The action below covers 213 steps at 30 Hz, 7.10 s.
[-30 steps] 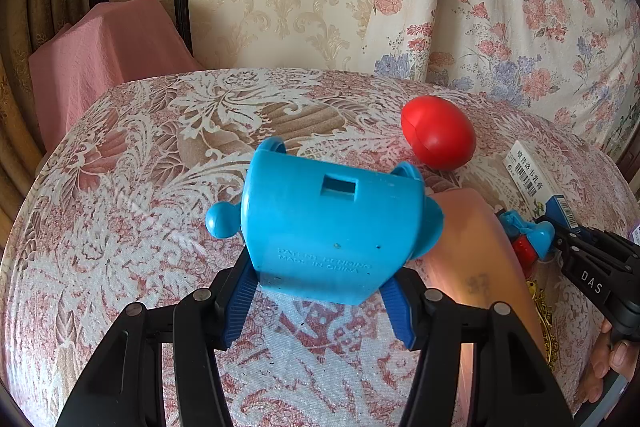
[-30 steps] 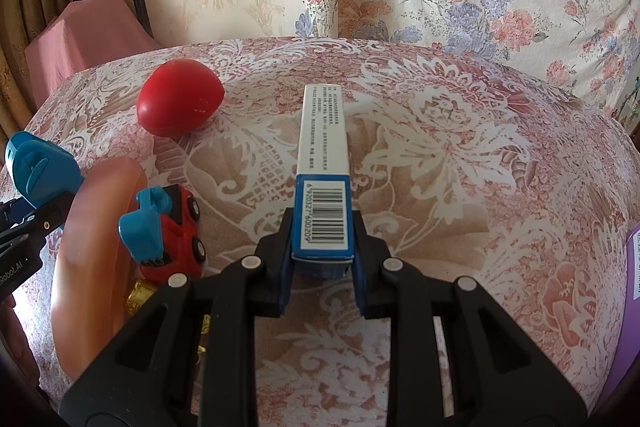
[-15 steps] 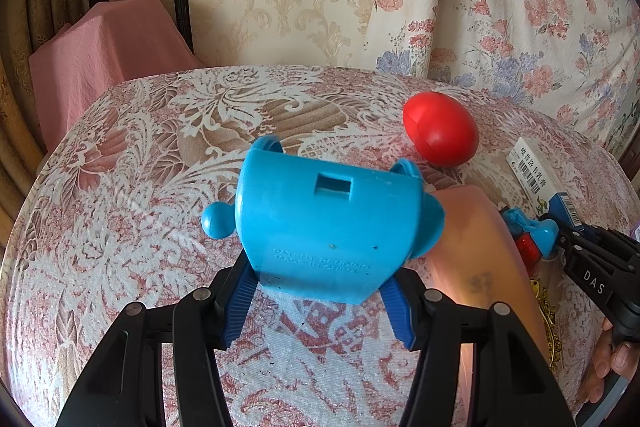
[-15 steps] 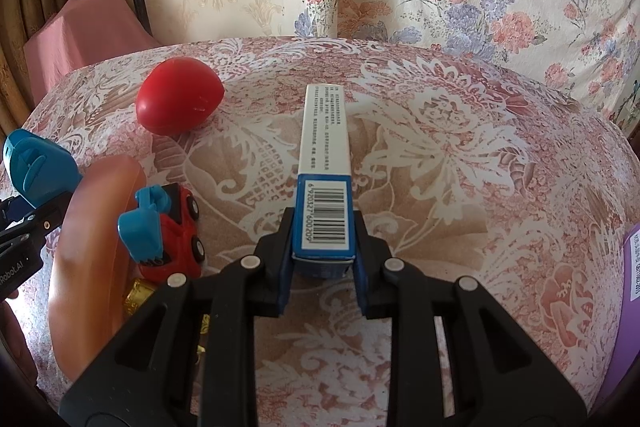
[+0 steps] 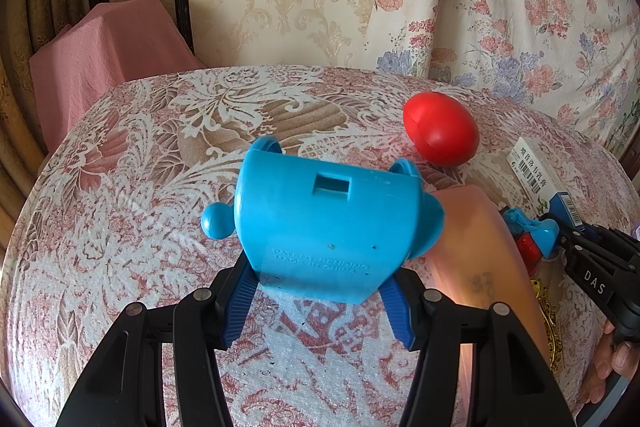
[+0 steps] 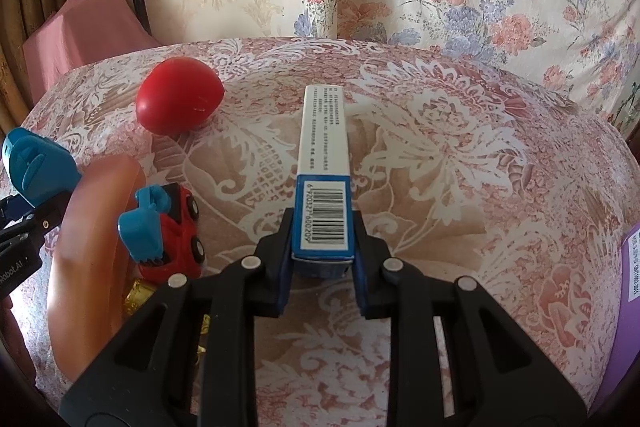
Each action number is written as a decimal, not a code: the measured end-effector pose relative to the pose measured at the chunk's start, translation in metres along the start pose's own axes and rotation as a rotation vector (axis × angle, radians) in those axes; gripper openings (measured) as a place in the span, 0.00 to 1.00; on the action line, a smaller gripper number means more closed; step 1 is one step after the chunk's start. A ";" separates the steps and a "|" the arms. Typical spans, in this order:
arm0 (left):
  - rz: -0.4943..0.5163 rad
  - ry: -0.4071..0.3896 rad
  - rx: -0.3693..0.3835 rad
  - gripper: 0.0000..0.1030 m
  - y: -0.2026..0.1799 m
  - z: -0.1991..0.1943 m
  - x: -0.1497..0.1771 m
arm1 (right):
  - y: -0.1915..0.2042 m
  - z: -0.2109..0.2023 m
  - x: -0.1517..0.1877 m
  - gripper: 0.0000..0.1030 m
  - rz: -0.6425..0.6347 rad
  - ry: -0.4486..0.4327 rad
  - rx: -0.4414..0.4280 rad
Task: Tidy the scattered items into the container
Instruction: 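Lift the blue toy with the left gripper while the right lifts the white-blue box, then carry the blue toy and white-blue box over the purple box with both grippers, then lower and release the blue toy and white-blue box into the purple box, then move both open grippers back over the remaining table items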
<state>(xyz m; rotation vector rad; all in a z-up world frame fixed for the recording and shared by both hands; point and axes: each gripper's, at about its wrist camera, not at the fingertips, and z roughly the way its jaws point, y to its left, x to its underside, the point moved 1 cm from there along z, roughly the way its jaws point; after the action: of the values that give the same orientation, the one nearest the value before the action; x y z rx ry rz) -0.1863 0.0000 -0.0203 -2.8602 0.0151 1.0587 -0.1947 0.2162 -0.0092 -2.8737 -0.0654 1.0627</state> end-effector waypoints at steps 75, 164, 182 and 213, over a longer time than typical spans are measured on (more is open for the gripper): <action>-0.038 -0.031 -0.029 0.55 0.007 -0.004 0.001 | -0.003 -0.017 0.001 0.26 0.016 -0.091 0.050; 0.687 0.102 0.464 0.55 -0.506 -0.161 0.090 | -0.376 -0.237 0.181 0.27 0.419 0.136 0.119; 0.618 0.044 0.468 0.54 -0.489 -0.170 0.084 | -0.360 -0.246 0.169 0.61 0.430 0.008 0.215; 0.596 -0.009 0.491 0.55 -0.475 -0.183 0.087 | -0.354 -0.258 0.174 0.62 0.468 -0.046 0.239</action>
<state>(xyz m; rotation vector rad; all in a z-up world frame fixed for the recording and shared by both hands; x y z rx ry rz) 0.0179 0.4587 0.1004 -2.4313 1.0248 0.9607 0.1006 0.5653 0.1047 -2.7041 0.7116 1.1063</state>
